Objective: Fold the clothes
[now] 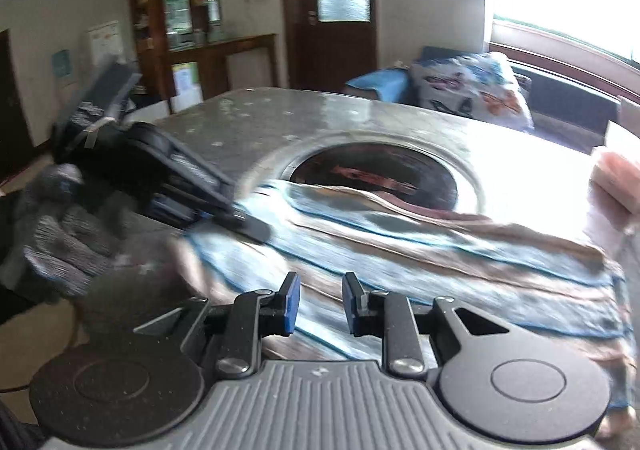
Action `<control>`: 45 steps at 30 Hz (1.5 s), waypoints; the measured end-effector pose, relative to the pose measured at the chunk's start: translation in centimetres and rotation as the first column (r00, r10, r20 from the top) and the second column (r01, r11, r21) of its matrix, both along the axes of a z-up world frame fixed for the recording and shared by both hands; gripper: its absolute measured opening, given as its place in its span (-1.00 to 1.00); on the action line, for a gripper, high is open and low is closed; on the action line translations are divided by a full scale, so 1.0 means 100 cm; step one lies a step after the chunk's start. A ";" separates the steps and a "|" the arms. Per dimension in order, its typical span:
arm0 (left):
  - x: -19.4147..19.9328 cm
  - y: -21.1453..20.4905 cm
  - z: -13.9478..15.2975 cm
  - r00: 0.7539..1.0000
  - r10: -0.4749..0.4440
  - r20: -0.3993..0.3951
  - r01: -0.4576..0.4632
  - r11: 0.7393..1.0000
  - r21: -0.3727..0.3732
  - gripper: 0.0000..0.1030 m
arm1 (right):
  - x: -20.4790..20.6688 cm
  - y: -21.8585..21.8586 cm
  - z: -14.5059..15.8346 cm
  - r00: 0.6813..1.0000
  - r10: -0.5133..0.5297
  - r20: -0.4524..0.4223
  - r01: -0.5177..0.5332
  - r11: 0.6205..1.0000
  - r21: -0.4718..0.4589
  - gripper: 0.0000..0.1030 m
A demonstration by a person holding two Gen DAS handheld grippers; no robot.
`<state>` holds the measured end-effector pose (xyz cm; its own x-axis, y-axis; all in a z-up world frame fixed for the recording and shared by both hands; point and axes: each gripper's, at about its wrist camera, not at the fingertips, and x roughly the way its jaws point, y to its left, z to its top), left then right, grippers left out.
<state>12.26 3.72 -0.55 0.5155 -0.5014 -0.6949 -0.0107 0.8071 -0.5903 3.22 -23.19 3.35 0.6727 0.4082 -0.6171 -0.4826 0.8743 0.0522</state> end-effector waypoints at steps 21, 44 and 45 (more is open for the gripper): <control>-0.002 -0.007 0.002 0.997 -0.069 0.045 0.064 0.992 0.113 -0.64 | 0.060 -0.188 -0.041 0.829 -0.555 -0.074 0.557 0.831 0.011 -0.12; -0.020 0.009 0.013 0.985 -0.081 0.155 0.047 0.975 0.216 0.35 | 0.047 -0.128 0.024 0.913 -0.408 0.002 0.407 0.910 0.086 -0.87; -0.021 0.012 0.013 0.984 -0.075 0.160 0.040 0.976 0.216 0.37 | 0.046 -0.116 0.031 0.924 -0.383 0.018 0.380 0.921 0.081 -0.87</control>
